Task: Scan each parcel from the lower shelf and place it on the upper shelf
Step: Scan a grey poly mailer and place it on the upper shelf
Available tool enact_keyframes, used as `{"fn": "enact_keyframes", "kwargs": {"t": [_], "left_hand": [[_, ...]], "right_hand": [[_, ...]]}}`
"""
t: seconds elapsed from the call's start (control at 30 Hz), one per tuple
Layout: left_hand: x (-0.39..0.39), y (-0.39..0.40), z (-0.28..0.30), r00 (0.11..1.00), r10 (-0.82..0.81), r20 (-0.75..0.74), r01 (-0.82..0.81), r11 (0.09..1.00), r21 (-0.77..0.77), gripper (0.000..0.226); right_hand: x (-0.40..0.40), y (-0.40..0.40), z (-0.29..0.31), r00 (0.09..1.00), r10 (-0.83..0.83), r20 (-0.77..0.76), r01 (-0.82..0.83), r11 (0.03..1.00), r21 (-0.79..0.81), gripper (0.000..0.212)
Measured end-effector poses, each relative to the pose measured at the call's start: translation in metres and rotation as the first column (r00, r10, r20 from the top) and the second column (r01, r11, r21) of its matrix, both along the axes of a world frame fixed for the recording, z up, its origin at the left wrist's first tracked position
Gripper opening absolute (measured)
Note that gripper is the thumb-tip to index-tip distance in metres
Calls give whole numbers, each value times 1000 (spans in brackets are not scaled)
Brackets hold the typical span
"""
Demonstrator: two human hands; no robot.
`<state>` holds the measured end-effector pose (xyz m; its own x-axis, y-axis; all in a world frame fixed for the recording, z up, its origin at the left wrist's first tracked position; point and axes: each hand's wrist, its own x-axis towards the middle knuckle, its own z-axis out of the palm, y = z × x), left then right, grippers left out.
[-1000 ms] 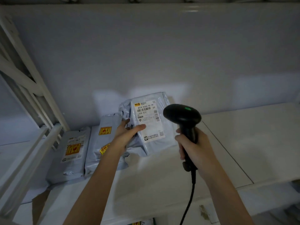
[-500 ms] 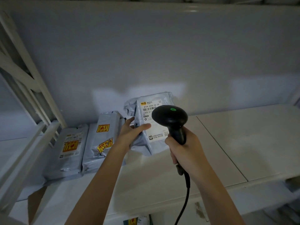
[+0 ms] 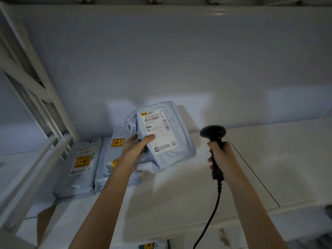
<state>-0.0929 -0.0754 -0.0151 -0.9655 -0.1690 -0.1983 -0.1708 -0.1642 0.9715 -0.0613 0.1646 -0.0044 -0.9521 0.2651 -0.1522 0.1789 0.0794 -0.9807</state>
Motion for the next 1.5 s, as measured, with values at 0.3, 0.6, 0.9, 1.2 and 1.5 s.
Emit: {"fn": "enact_keyframes", "kwargs": {"t": [0.3,0.6,0.9,1.2,1.5], "left_hand": [[11,-19,7,998,65,-21,-65,998,-8,44],[30,-14,5,996,89,29,-88,995,-40,31],[50,6,8,992,86,93,-89,996,23,33],[84,37,36,993,-102,52,98,992,83,37],[139,65,80,896,-428,-120,407,898,-167,55]], "right_hand": [[-52,-42,-94,918,275,284,-300,953,49,31],[-67,-43,-116,904,317,287,-394,879,268,42],[-35,-14,-55,938,227,-260,-292,925,-244,45],[56,18,4,757,519,-397,-551,833,40,79],[153,43,45,849,104,-518,-85,994,62,56]]}}
